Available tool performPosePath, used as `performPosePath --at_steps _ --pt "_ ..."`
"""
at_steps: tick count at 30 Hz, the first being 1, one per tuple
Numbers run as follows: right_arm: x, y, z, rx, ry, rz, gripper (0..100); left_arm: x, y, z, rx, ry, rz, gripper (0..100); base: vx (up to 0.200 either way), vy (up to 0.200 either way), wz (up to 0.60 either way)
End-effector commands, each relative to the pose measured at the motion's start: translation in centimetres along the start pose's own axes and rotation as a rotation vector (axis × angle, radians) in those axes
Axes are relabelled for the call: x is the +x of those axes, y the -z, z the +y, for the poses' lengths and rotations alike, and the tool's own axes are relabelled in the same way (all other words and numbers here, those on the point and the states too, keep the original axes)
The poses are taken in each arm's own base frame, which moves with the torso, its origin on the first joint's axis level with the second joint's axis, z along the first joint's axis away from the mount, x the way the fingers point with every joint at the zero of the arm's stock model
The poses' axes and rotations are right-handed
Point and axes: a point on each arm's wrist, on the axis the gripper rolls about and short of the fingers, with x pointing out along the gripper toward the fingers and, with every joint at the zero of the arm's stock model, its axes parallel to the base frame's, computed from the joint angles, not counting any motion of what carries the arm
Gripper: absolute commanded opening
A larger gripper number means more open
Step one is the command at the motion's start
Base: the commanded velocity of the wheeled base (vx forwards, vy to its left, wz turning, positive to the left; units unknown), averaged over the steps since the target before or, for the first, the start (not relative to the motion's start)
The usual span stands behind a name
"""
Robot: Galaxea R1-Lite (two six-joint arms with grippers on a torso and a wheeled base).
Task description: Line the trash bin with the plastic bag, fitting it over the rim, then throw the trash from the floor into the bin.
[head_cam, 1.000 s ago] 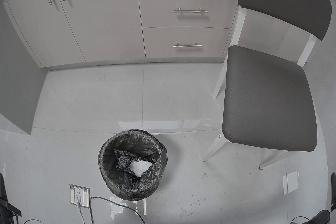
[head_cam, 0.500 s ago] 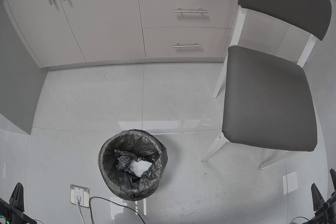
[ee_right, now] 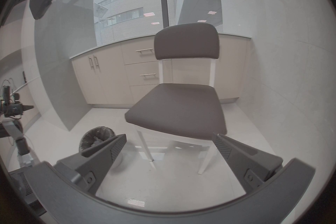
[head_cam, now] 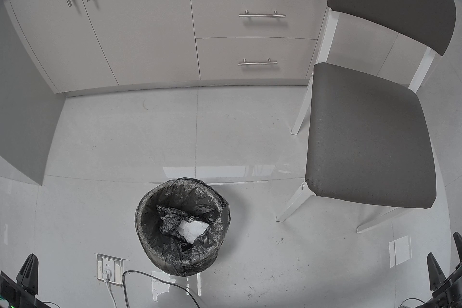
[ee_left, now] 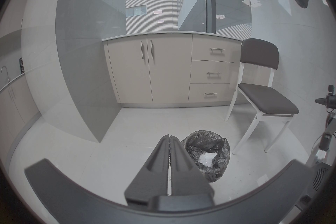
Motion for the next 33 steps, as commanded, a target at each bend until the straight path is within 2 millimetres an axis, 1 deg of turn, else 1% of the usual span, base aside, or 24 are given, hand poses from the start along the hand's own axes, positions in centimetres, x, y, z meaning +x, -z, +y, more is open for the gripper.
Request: performPosePath --at_steps 1,3,5,7,9,11,13,33 --pt "-0.1 0.26 -0.23 -0.007 0.101 0.0 100 0.03 0.5 0.01 0.003 -0.006 0.004 0 0.0 0.0 0.0" --pt "-0.11 0.22 -0.21 -0.012 0.098 0.004 100 0.03 0.52 0.01 0.006 -0.006 0.005 0 0.0 0.0 0.0" --pt "-0.12 0.2 -0.26 -0.029 0.119 0.006 100 0.03 0.52 0.02 0.0 -0.009 0.005 0 0.0 0.0 0.0" --pt "-0.15 0.25 -0.39 -0.053 0.176 0.007 100 0.03 0.5 0.02 -0.012 -0.011 0.004 0 0.0 0.0 0.0" --pt "-0.15 0.25 -0.4 -0.044 0.182 0.006 100 0.03 0.5 0.03 -0.018 -0.014 0.004 0 0.0 0.0 0.0" --pt "-0.12 0.25 -0.25 -0.003 0.115 0.009 100 0.03 0.5 0.02 -0.012 -0.012 0.004 0 0.0 0.0 0.0" --pt "-0.03 0.66 -0.16 -0.043 0.064 0.03 100 0.03 0.5 0.02 -0.005 -0.009 0.004 0 0.0 0.0 0.0" --pt "-0.05 0.72 -0.18 -0.023 0.066 0.038 100 0.03 0.5 0.02 -0.005 -0.009 0.004 0 0.0 0.0 0.0"
